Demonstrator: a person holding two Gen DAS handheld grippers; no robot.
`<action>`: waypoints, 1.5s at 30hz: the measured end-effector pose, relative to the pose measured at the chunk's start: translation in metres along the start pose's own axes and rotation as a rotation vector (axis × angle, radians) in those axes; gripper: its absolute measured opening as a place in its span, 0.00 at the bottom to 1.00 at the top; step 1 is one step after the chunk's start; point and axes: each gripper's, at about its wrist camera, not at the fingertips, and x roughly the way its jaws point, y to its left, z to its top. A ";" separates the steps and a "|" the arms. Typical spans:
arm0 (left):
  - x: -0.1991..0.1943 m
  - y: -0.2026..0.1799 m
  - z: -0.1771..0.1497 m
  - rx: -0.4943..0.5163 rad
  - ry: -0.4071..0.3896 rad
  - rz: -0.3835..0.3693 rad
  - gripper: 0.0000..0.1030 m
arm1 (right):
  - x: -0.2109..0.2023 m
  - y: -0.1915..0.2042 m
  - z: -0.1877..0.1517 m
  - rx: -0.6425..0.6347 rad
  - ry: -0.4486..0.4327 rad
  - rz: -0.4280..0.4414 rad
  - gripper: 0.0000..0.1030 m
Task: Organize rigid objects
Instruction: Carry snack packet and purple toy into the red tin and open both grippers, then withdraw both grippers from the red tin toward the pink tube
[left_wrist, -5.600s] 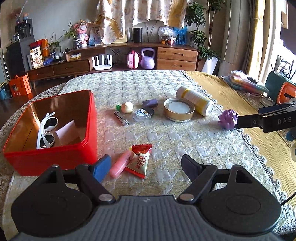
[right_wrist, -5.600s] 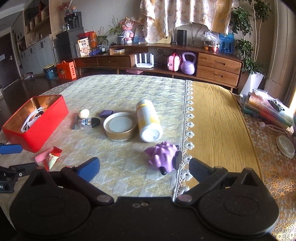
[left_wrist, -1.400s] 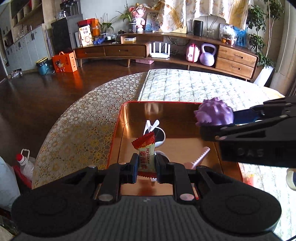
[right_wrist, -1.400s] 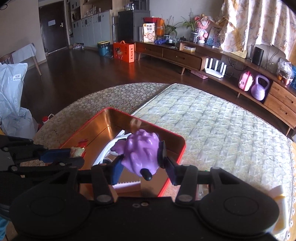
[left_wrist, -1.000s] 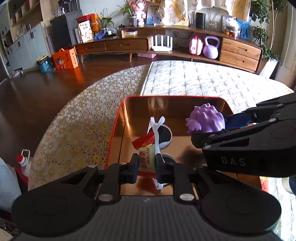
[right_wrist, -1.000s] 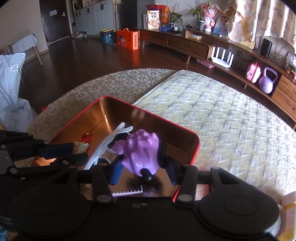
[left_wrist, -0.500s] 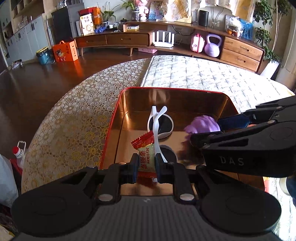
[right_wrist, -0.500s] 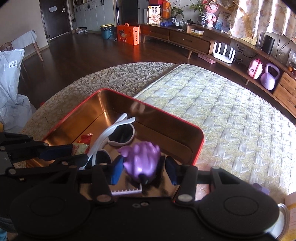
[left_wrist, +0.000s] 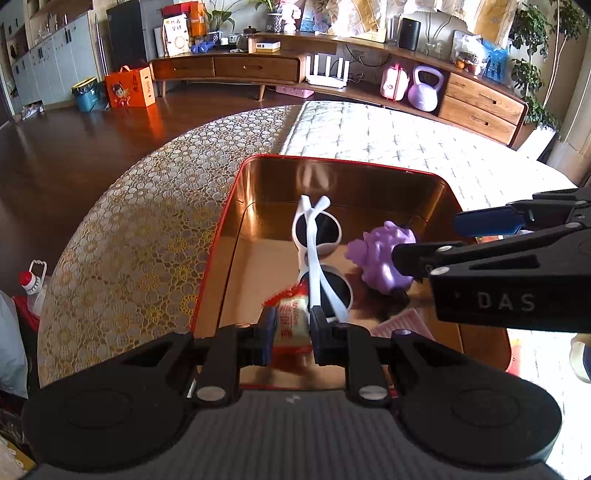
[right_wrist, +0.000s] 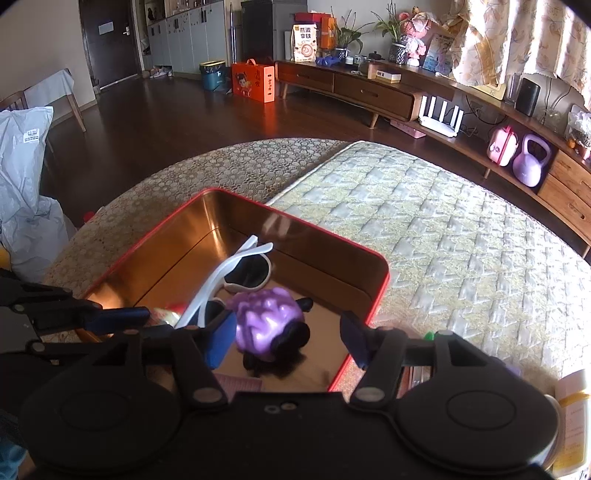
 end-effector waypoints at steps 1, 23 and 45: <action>-0.002 0.000 -0.001 -0.002 -0.002 -0.003 0.18 | -0.002 0.000 0.000 -0.001 -0.005 0.000 0.61; -0.069 -0.016 -0.017 0.001 -0.116 -0.028 0.67 | -0.079 -0.010 -0.031 0.022 -0.086 0.014 0.72; -0.115 -0.081 -0.055 0.083 -0.196 -0.115 0.82 | -0.152 -0.069 -0.102 0.138 -0.162 0.005 1.00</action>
